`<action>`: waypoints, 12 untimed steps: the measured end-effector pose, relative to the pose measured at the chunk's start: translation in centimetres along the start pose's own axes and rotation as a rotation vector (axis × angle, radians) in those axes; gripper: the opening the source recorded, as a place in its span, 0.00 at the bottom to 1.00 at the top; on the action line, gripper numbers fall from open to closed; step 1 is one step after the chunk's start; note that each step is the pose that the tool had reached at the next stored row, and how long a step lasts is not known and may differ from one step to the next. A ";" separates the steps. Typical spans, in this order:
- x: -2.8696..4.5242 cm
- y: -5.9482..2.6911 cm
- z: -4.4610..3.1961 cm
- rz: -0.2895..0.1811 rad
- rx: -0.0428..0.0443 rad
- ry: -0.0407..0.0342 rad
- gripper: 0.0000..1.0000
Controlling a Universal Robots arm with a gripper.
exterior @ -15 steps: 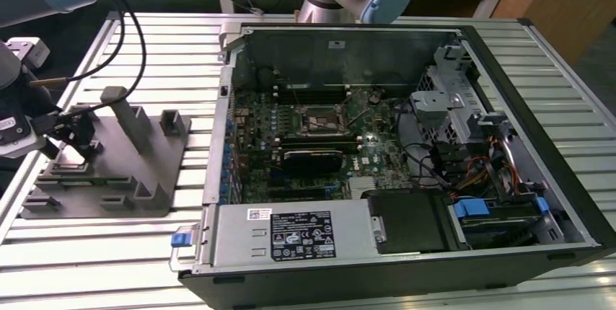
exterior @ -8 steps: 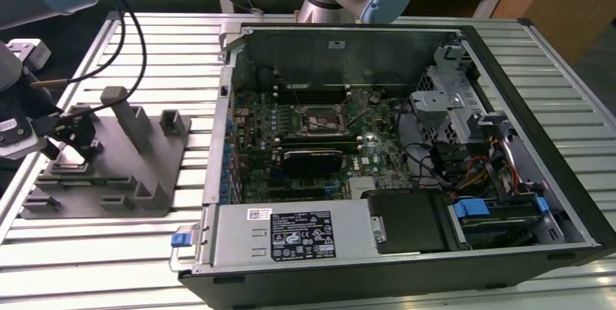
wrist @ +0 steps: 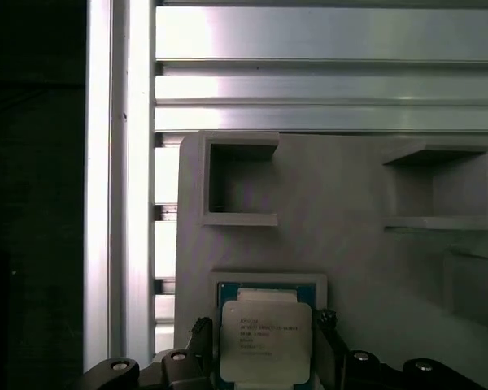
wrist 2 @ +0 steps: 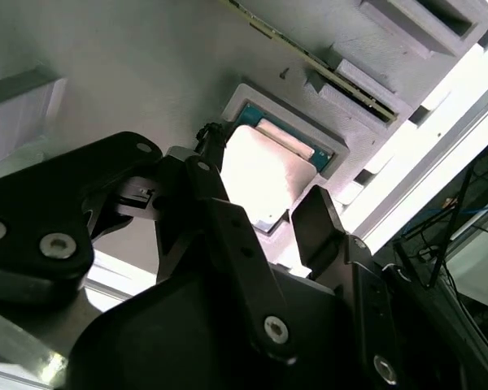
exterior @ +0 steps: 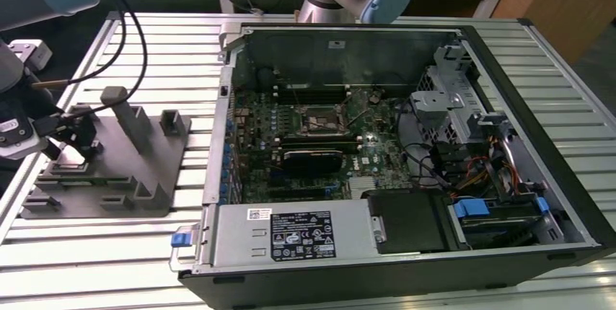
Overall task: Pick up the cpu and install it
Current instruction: 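Pick up the cpu and move it towards the insertion slot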
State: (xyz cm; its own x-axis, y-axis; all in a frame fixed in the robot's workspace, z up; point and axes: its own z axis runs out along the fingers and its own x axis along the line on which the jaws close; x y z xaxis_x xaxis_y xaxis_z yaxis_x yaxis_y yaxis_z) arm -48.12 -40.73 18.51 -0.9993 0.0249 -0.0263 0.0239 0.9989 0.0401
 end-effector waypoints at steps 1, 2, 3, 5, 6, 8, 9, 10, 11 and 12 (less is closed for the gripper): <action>0.00 0.00 0.04 0.000 0.0000 0.0001 0.60; 0.00 0.00 0.10 0.000 0.0000 0.0000 0.60; 0.00 0.02 0.17 0.000 0.0000 -0.0001 0.60; 0.01 0.07 0.27 0.000 0.0002 0.0002 0.60; 0.01 0.10 0.31 0.000 0.0001 0.0002 0.60; 0.02 0.17 0.38 0.000 0.0001 0.0001 0.60; 0.02 0.21 0.42 0.000 -0.0001 -0.0001 0.60; 0.02 0.22 0.42 0.000 -0.0001 -0.0001 0.60; 0.02 0.22 0.42 0.000 0.0000 -0.0001 0.60; 0.02 0.21 0.42 0.000 0.0000 0.0000 0.60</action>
State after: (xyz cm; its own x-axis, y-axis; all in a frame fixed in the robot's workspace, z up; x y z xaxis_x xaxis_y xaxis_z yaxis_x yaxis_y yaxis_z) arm -48.12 -40.50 18.11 -0.9993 0.0250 -0.0263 0.0239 0.9989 0.0401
